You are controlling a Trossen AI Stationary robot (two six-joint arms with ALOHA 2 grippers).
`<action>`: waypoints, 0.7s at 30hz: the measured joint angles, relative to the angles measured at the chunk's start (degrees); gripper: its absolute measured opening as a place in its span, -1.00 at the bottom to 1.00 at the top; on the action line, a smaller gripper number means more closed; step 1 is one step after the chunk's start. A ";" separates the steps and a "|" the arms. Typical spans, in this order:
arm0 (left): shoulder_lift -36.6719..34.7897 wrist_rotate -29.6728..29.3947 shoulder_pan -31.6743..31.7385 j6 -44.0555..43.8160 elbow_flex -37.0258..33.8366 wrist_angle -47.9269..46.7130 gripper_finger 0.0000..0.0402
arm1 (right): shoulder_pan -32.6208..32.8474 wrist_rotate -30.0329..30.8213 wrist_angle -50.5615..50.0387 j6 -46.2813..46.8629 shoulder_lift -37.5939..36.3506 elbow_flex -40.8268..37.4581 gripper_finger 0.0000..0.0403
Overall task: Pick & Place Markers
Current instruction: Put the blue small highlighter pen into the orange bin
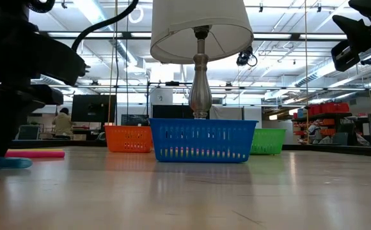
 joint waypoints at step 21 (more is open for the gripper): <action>-5.07 3.82 7.13 13.27 -0.38 -2.54 -0.79 | 0.00 0.00 -0.02 0.00 -0.02 0.00 -0.41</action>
